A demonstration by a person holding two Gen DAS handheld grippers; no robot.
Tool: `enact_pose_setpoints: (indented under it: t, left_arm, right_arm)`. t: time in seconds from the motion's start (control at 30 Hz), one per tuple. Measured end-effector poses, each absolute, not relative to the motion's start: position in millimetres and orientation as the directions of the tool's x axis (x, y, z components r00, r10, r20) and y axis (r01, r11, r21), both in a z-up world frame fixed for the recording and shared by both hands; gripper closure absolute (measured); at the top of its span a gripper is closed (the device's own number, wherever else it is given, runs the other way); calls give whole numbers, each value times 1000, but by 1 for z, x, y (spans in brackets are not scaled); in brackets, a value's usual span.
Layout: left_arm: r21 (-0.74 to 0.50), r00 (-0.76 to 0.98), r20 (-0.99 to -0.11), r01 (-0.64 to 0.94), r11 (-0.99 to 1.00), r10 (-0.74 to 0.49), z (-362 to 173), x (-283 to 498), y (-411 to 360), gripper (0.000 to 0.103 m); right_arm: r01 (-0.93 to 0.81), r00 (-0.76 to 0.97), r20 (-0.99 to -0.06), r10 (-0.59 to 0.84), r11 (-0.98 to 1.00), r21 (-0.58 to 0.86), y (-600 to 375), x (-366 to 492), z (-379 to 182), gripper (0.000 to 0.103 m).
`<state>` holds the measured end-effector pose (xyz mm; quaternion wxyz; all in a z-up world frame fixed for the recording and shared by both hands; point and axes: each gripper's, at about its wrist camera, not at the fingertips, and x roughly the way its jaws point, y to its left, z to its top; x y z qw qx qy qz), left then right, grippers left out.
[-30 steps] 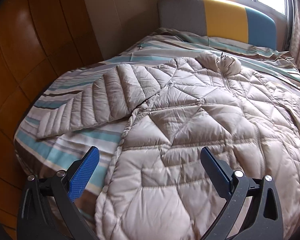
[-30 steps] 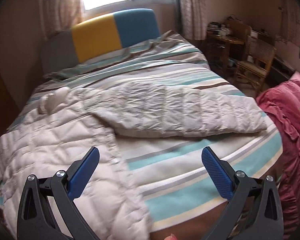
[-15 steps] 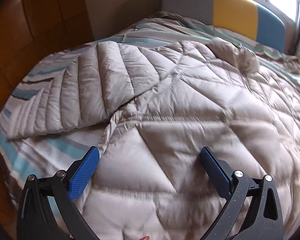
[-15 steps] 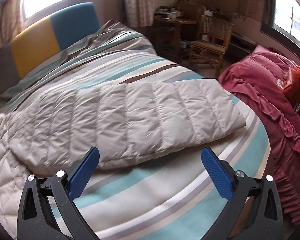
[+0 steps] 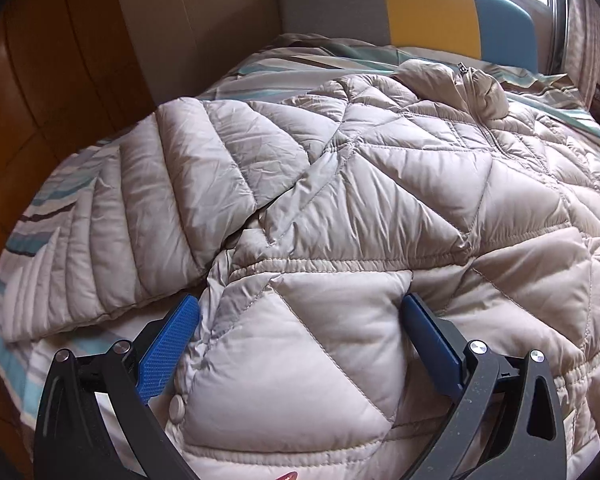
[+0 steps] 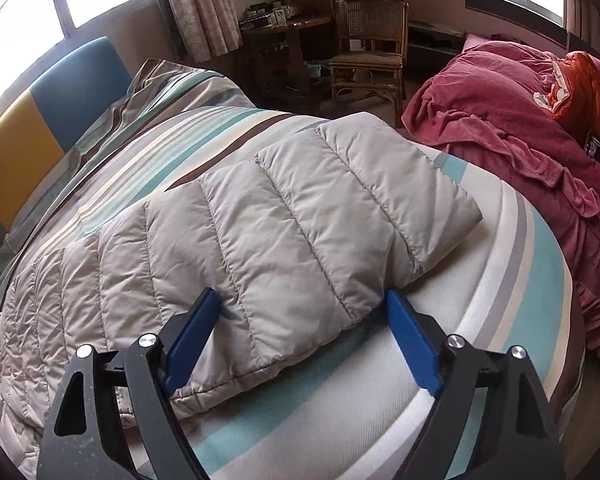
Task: Fold large clothes
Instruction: 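Reach the right tool to a jacket sleeve cuff and close on it, then lay the held sleeve across the jacket body and open the right tool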
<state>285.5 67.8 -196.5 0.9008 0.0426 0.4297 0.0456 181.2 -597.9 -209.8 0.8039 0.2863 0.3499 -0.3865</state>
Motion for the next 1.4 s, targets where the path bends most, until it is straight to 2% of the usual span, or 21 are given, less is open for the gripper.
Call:
enact_pose_setpoints:
  t: [0.03,0.07,0.2,0.3,0.43,0.6,0.8,1.03,1.27,1.4]
  left_arm:
    - [96,622,-776,-45,994,103,-197,287,72,3]
    - [82,620,-779,-48,995,94,-197,286,73,3]
    - [95,601,-791,-60,994,112,-195,286,69,3]
    - [125,610,-778,-86,988,151,-187,285,65,3]
    - [176,645,-733,-122,977,213,-180,287,60,3]
    - [83,612,-775,-144,986,155,-196,294,75,3]
    - [36,586,-802,-146,989,116,-203,295,79,3]
    - [-16,594,-801,-152,988,78,-206,290,86,3]
    - [-11,601,-794,-158,987,87,-205,285,86,3]
    - [-11,600,-796,-156,988,86,-205,286,85,3]
  right_arm:
    - [826,453,-782,-427,532,187,-600,183,-209,37]
    - [827,452,-781,-431,531,186,-601,184,-209,41]
    - [808,477,-770,-424,556,195,-603,194,-210,75]
    - [785,482,-762,-432,600,157,-593,203,-205,89]
    - [752,523,-710,-471,647,125,-570,209,-189,91]
    - [640,618,-608,-497,768,23,-514,227,-154,91]
    - [427,753,-488,-443,892,-151,-420,260,-118,91]
    - [206,843,-412,-346,915,-347,-323,291,-112,92]
    - [-19,890,-399,-222,856,-517,-232,312,-134,92]
    - [-141,896,-430,-112,846,-514,-189,321,-147,92]
